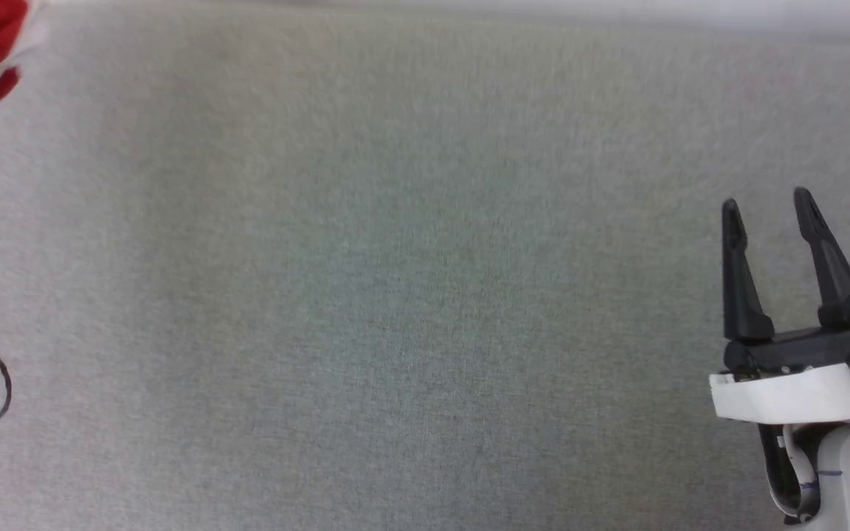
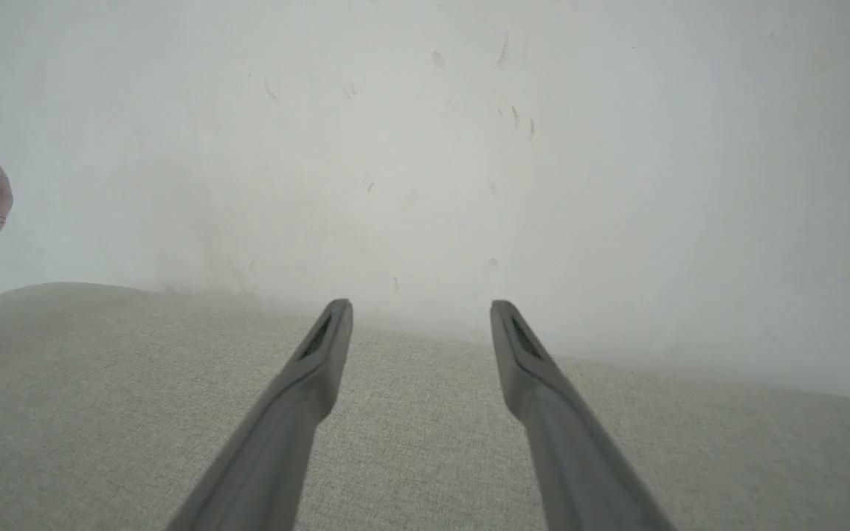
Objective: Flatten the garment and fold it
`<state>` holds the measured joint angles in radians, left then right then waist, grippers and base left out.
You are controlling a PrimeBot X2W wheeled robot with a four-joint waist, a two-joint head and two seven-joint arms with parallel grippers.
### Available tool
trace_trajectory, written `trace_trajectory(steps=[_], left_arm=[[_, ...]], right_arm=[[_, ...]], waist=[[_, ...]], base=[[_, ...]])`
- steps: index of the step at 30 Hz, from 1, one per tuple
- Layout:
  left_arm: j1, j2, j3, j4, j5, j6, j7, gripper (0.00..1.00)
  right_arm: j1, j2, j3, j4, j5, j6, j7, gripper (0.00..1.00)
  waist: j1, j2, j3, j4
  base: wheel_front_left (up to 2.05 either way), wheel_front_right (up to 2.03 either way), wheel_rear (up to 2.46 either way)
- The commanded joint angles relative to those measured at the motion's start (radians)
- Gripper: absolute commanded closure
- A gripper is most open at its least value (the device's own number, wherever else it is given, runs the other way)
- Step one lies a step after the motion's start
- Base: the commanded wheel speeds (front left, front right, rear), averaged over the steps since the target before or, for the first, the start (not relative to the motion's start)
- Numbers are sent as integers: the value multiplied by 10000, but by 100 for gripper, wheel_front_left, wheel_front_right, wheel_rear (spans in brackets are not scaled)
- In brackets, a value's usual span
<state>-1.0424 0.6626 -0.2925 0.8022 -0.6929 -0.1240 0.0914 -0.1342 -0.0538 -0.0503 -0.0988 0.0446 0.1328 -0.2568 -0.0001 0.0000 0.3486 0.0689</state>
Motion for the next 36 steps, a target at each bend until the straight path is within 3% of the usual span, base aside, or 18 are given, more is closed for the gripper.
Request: trace_trajectory(steps=[1,8,15,20,25,26,27,30,36], left_arm=[[-149,-138,-136,-237,53,-65,-167,100],[460,-1267,-1688,-2325,136,-66,-730,100],[1826,-2771,-3201,-3859,228,-8,-802,100],[3113,-3678,-4297,-3637,480,52,-954,100],[4001,-4119,-5841,-2659,983,-31,-1029,100],[3962,-4014,-6405,-2420,1413,-45,-1027,71],[3878,-3910,-6954,-2192,1879,-53,-1126,0],[3792,-3935,-7730,-1583,2039,-61,-1474,0],[3275,-4099,-7617,-934,1674,-63,-2387,0]], right_arm=[[104,29,-81,64,30,-21,-47,0],[721,33,-433,458,185,-21,-48,0],[1107,34,-115,760,357,-21,-34,0],[1185,35,275,837,348,-21,24,0],[1170,35,558,919,434,-21,36,0],[1168,35,605,955,441,-21,40,0],[1160,35,661,988,434,-21,44,0],[1149,35,761,1065,468,-21,33,0],[1288,35,658,1258,416,-21,13,0]], waist=[[1,0,-1211,-7],[1,0,-2258,-154],[1,0,-2591,-927],[1,0,-2379,-1711],[1,0,-1972,-2394],[1,0,-1886,-2469],[1,0,-1812,-2523],[1,0,-1741,-2565],[1,0,-2147,-2075]], base=[[0,0,0],[0,0,0],[0,0,0],[0,0,0],[0,0,0],[0,0,0],[0,0,0],[0,0,0],[0,0,0]])
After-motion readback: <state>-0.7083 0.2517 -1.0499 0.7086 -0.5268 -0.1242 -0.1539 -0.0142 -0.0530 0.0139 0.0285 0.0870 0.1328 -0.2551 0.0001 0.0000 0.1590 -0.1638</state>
